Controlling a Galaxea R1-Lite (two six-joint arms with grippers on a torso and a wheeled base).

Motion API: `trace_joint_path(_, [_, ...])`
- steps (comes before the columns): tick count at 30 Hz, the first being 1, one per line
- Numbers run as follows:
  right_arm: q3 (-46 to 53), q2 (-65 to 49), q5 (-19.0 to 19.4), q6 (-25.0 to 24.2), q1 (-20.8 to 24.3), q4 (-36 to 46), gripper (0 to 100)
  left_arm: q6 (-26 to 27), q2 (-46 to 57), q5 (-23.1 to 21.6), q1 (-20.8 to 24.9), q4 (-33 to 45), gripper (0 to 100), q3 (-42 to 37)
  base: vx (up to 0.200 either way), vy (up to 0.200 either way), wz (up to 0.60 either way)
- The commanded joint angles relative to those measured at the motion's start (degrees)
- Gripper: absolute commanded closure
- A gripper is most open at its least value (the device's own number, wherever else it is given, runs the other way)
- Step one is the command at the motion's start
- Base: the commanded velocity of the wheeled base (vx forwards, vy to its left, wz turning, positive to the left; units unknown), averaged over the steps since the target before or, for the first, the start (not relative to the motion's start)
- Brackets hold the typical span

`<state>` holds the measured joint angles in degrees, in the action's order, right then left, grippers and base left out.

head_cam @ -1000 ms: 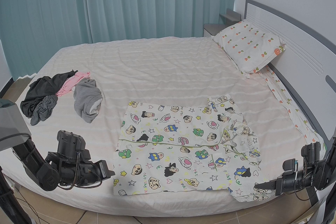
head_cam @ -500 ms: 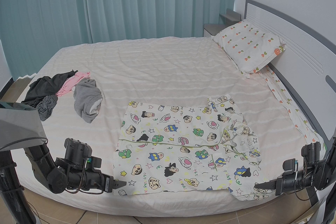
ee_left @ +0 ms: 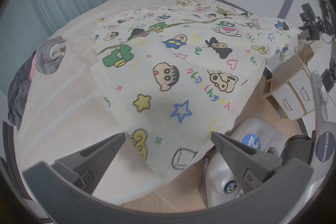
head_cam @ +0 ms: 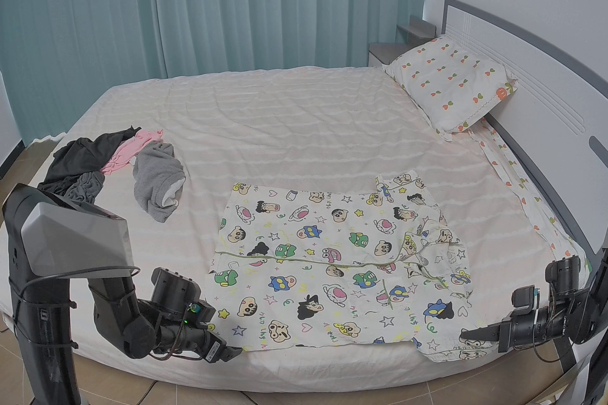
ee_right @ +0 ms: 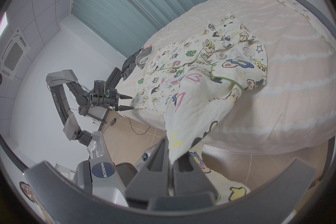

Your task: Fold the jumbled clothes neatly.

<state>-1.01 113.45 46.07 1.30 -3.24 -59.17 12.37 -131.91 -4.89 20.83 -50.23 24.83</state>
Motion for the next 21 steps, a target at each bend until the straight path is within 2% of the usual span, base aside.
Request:
trace_joint_path(1, [1.0, 0.2, 0.1, 0.0, 0.0, -0.1, 100, 0.1, -3.0, 1.8, 2.4, 0.2, 0, 2.5, 0.000, 0.000, 0.00])
trace_joint_path(4, [1.0, 0.2, 0.1, 0.0, 0.0, -0.1, 100, 0.2, -3.3, 4.7, 2.6, 0.2, 0, 2.7, 0.000, 0.000, 0.00])
trace_joint_path(16, [1.0, 0.3, 0.1, 0.0, 0.0, 0.1, 100, 1.1, -1.2, 5.9, 3.2, 1.0, 0, -1.0, 0.000, 0.000, 0.00])
trace_joint_path(21, [1.0, 0.2, 0.1, 0.0, 0.1, 0.1, 100, 1.0, -1.7, 7.3, 3.3, 1.0, 0, 0.1, 0.000, 0.000, 0.00])
